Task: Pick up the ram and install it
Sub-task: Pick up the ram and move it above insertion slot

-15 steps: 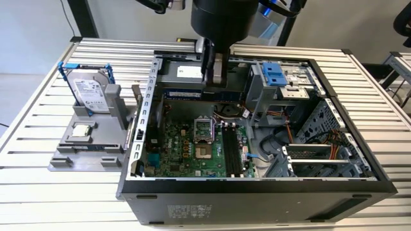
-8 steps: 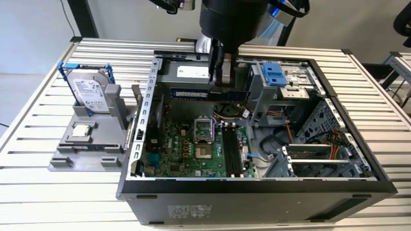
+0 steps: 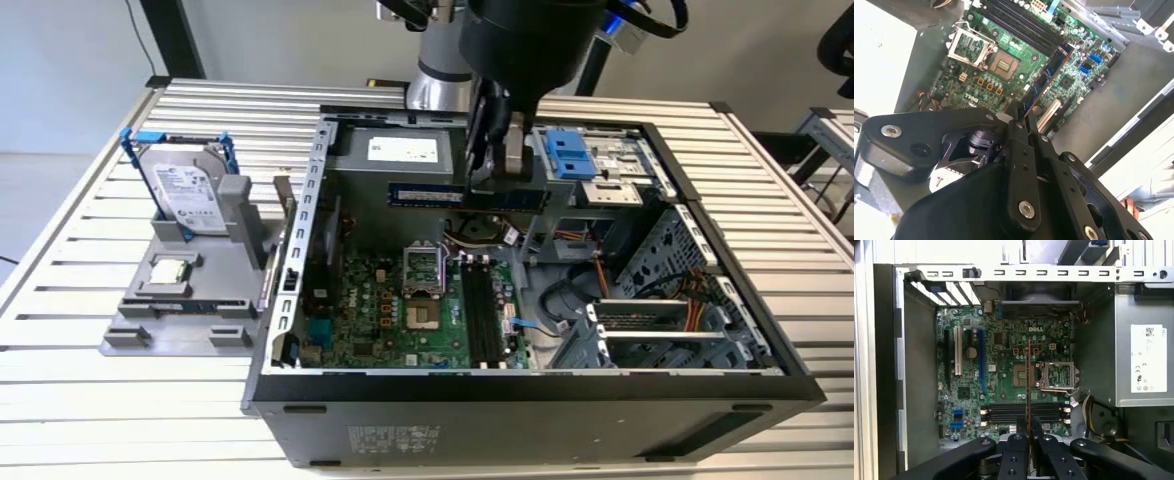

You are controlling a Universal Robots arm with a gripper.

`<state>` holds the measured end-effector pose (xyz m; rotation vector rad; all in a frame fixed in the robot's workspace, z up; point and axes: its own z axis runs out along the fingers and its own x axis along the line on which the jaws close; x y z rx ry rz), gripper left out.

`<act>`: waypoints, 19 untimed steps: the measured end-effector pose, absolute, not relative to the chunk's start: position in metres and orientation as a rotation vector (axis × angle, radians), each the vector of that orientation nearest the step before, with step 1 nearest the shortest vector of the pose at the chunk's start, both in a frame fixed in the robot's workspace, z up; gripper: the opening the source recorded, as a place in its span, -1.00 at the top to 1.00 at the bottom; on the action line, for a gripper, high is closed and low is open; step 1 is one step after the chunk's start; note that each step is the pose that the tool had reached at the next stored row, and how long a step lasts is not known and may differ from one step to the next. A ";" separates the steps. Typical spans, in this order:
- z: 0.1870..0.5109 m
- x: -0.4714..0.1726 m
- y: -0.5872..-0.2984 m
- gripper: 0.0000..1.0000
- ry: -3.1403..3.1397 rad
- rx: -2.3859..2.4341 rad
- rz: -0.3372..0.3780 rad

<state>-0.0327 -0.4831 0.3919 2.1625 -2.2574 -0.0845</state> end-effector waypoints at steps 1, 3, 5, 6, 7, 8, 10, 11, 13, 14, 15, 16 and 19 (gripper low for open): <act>0.392 -0.031 -0.483 1.00 -2.257 2.162 -0.084; 0.392 -0.026 -0.483 1.00 -2.257 2.162 -0.084; 0.392 -0.021 -0.483 1.00 -2.257 2.162 -0.084; 0.392 -0.019 -0.483 1.00 -2.257 2.162 -0.084; 0.392 -0.016 -0.483 1.00 -2.257 2.162 -0.084; 0.392 -0.014 -0.483 1.00 -2.257 2.162 -0.084; 0.392 -0.008 -0.483 1.00 -2.257 2.162 -0.084; 0.392 -0.006 -0.483 1.00 -2.257 2.162 -0.084; 0.392 0.001 -0.483 1.00 -2.257 2.163 -0.084; 0.392 0.004 -0.483 1.00 -2.257 2.162 -0.085; 0.392 0.007 -0.483 1.00 -2.257 2.162 -0.084; 0.392 0.010 -0.483 1.00 -2.257 2.162 -0.084; 0.392 0.019 -0.483 1.00 -2.257 2.162 -0.084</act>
